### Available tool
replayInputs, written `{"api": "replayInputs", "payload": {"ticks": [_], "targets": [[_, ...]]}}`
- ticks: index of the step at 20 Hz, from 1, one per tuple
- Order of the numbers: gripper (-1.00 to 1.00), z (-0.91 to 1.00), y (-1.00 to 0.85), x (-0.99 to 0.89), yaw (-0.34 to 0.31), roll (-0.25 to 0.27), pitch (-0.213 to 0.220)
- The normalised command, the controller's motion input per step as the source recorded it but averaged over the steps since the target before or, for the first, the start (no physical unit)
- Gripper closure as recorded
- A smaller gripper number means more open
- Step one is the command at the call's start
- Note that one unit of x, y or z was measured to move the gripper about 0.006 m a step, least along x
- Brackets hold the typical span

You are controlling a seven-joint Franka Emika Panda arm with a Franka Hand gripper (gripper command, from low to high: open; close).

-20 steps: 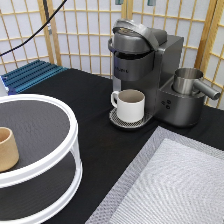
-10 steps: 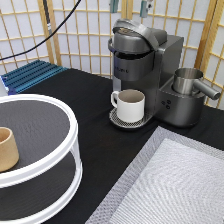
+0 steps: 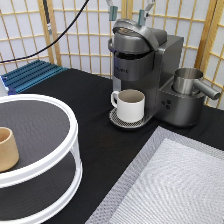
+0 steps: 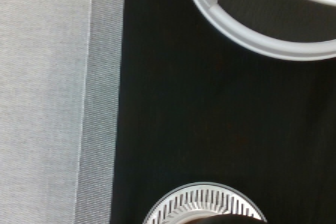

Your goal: Make coffee

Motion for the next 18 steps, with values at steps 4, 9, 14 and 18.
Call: {"api": "replayInputs", "payload": {"ticks": [4,9,14,18], "targets": [[-1.0,-0.85,-0.02,-0.16,-0.013,-0.041,-0.125],[-1.0,-0.74,0.23,0.0,-0.022,-0.122,-0.064],[-1.0,-0.71,0.7,0.11,-0.018,-0.22,-0.031],[-1.0,-0.78,0.67,0.08,-0.005,-0.24,-0.034]]}}
